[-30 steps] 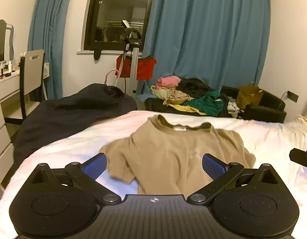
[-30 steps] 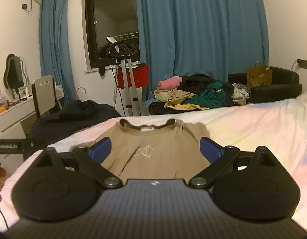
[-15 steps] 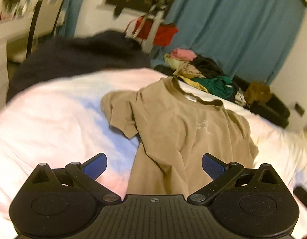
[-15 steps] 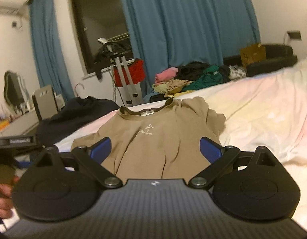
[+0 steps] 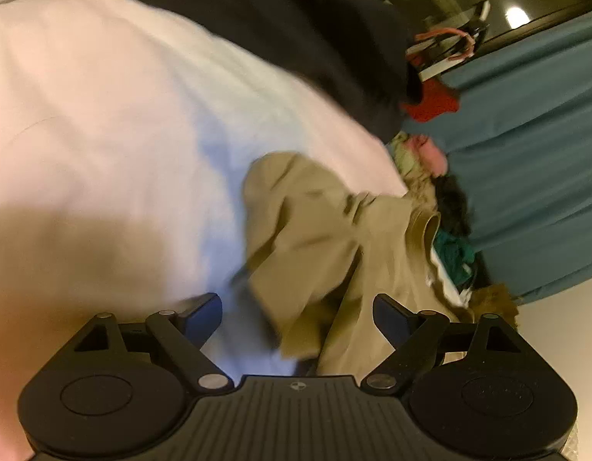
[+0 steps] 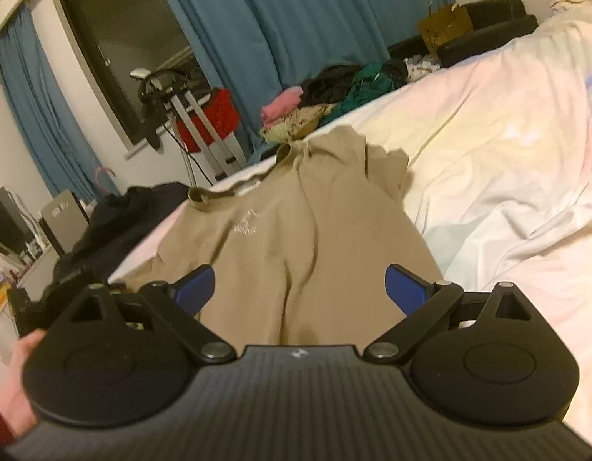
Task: Fold clothes
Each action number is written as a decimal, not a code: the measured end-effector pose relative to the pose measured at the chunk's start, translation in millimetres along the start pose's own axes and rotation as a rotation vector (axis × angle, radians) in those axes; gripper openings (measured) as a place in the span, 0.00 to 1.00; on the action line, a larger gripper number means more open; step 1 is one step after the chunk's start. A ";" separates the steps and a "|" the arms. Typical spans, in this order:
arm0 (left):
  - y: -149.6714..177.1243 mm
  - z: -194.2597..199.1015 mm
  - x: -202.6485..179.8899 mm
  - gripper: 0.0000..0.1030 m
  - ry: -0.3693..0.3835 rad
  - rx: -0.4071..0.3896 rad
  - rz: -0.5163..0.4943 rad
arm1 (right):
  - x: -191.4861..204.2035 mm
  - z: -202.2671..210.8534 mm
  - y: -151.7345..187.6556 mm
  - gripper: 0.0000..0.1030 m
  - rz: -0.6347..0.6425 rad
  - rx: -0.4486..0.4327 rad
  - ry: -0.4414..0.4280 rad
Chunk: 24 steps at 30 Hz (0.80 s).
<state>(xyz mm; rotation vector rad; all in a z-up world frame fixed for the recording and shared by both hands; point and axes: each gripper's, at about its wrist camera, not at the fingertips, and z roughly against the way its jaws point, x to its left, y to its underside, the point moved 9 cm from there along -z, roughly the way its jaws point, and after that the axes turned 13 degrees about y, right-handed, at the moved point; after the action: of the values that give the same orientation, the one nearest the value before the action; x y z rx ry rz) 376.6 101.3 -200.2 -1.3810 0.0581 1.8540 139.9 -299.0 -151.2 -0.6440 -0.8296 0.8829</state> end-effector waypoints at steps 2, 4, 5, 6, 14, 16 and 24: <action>-4.0 -8.4 -3.0 0.59 0.009 -0.014 -0.035 | -0.8 -11.2 4.4 0.94 -0.002 0.019 0.002; -10.1 -14.3 -2.0 0.45 0.018 -0.028 -0.046 | -1.9 -23.0 9.2 0.94 -0.016 0.046 -0.003; -14.1 -18.7 1.5 0.44 0.024 -0.028 -0.035 | -1.9 -27.4 10.4 0.94 -0.021 0.054 -0.006; -18.3 -23.2 5.5 0.44 0.031 -0.026 -0.020 | -1.8 -30.9 10.8 0.94 -0.025 0.060 -0.009; -49.0 -38.5 9.4 0.06 -0.034 -0.002 -0.116 | -2.4 -39.2 9.2 0.94 0.001 0.031 0.011; -63.7 -36.5 -11.0 0.06 -0.098 0.010 -0.258 | -3.7 -39.9 7.2 0.94 0.013 0.019 0.026; -131.3 -43.7 -69.2 0.07 -0.496 -0.003 -0.764 | -0.8 -46.6 -7.8 0.94 0.070 -0.051 0.039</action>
<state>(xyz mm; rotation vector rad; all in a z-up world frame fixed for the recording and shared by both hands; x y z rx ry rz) 497.2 130.1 -107.5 -0.7406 -0.6359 1.4650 181.6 -310.4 -170.1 -0.7363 -0.8003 0.9123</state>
